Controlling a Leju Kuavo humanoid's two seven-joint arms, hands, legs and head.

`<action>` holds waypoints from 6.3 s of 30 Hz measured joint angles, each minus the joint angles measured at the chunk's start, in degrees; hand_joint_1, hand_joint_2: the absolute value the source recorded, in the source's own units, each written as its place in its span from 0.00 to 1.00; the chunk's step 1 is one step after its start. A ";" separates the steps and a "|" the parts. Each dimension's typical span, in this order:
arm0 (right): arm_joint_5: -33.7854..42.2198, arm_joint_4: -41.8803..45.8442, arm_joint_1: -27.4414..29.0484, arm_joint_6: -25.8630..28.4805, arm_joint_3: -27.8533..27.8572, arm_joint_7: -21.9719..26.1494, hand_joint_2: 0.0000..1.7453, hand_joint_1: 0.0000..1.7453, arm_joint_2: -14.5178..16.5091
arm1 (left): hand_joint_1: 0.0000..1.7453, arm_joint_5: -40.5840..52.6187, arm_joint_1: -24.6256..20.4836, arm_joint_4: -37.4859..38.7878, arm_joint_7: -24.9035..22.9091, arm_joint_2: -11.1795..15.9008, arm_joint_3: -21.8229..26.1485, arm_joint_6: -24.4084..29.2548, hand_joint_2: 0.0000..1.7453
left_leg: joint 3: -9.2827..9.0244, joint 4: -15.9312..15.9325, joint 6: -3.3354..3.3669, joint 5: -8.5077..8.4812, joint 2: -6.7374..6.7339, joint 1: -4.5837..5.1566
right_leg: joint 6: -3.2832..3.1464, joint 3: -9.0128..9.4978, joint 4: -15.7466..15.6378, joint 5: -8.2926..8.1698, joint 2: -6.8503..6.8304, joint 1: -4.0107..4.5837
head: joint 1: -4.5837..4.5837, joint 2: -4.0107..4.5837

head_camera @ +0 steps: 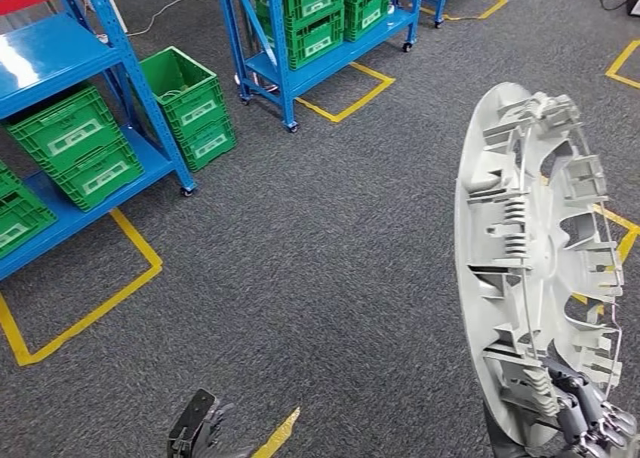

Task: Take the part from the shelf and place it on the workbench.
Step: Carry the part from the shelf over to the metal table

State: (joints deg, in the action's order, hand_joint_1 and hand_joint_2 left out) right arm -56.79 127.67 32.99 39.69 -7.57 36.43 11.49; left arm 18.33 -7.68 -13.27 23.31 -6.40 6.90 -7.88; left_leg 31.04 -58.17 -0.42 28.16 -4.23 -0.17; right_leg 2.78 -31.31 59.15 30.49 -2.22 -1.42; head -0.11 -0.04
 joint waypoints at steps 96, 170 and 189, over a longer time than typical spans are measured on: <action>6.14 11.84 4.24 0.07 11.95 -2.91 1.00 1.00 8.44 | 0.00 4.70 3.44 0.02 -0.39 -1.03 5.56 2.83 1.00 | -0.92 -0.67 -0.51 2.80 1.26 0.02 | -2.40 -0.93 -1.20 -1.81 1.42 0.35 | 0.05 0.00; 8.71 8.19 6.23 -0.19 15.77 -7.48 1.00 1.00 8.45 | 0.00 5.24 4.69 0.02 1.30 -0.51 8.45 3.00 1.00 | -1.26 1.07 1.77 1.04 6.78 0.39 | -2.15 -1.09 -1.78 -2.36 7.30 1.07 | 0.38 0.00; 14.45 5.58 -0.07 -29.44 41.15 -13.34 1.00 1.00 8.43 | 0.00 7.38 3.47 0.02 1.66 -0.55 9.14 1.65 1.00 | 0.09 -2.77 0.06 4.16 1.79 0.39 | -2.54 -0.07 -2.22 -1.78 1.50 0.54 | 0.18 0.00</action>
State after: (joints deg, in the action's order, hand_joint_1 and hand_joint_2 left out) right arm -42.34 133.25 32.92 10.25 33.58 23.10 19.91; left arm 25.71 -4.21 -13.25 24.97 -6.95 16.04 -6.23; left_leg 31.13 -60.93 -0.36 32.32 -2.44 0.22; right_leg 0.24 -31.39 56.93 28.72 -0.72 -0.88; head 0.07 -0.04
